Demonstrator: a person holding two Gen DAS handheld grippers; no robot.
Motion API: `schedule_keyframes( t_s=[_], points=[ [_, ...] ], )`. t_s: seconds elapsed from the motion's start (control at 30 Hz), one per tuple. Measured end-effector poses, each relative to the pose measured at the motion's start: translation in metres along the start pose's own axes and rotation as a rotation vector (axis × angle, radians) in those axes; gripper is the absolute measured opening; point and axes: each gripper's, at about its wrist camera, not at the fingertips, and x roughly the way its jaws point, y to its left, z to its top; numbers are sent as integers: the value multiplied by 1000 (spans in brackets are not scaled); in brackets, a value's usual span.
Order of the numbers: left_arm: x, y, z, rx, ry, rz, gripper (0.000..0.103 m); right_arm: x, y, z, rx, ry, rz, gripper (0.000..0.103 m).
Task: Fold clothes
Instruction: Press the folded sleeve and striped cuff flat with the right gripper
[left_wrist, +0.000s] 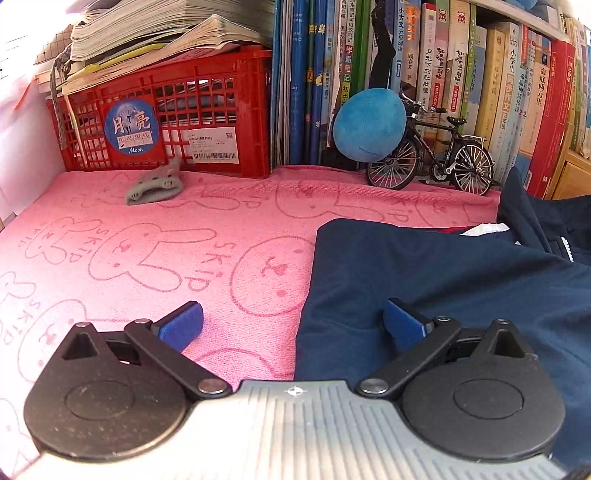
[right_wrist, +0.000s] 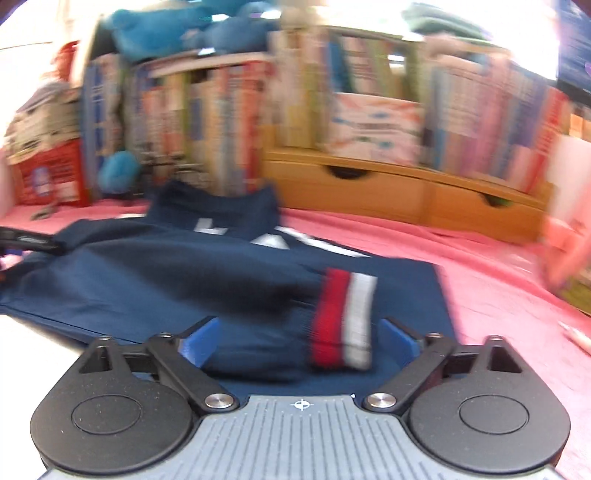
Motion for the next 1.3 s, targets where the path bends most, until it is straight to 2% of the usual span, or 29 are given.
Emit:
schedule_keyframes(
  t_s=[0.1,0.17,0.27,0.3,0.37,0.43,0.5,0.53,0.6,0.7,0.77,0.83,0.9,0.97,1.0,1.03,1.1,1.13,1.17,1.2,1.27,1.3],
  points=[
    [0,0,0,-1,0,-1,103,16,15,7,-21,35,28,77],
    [0,0,0,-1,0,-1,103,33,16,7,-61,68,-55,76],
    [0,0,0,-2,0,-2,103,39,-3,10,-38,77,-146,78],
    [0,0,-1,-1,0,-4,103,39,-11,9,-33,85,-173,86],
    [0,0,-1,0,0,-6,103,38,-25,10,3,118,-150,92],
    [0,0,-1,1,0,-6,103,33,-24,14,46,125,-164,91],
    [0,0,-1,2,0,-6,103,27,-12,20,51,89,-175,81],
    [0,0,-1,2,0,-6,103,23,-4,22,46,58,-162,80],
    [0,0,-1,2,0,-6,103,19,12,26,59,0,-45,80],
    [1,0,-1,3,0,-6,103,32,36,38,96,10,186,81],
    [1,1,-1,3,0,-5,103,50,43,43,122,54,272,81],
    [1,0,-1,3,0,-3,103,65,48,44,118,107,254,82],
    [1,0,-1,2,0,-3,103,75,39,41,89,128,168,82],
    [1,0,-1,2,0,-2,103,76,24,33,21,89,61,80],
    [1,0,-1,1,0,-1,103,73,19,29,-38,60,17,72],
    [1,0,-1,0,-1,-1,103,69,17,24,-99,44,-7,69],
    [1,0,-1,-1,-1,0,103,64,22,21,-175,27,-67,70],
    [1,0,-1,-1,-1,0,103,64,30,20,-206,21,-121,74],
    [1,0,-1,-1,-1,0,103,65,36,20,-233,16,-178,96],
    [1,0,-1,-1,-1,0,103,68,38,21,-240,18,-221,103],
    [1,0,-1,0,-1,0,103,71,28,23,-179,40,-175,103],
    [1,0,-1,-1,-1,0,103,73,14,27,-98,66,-122,103]
  ],
)
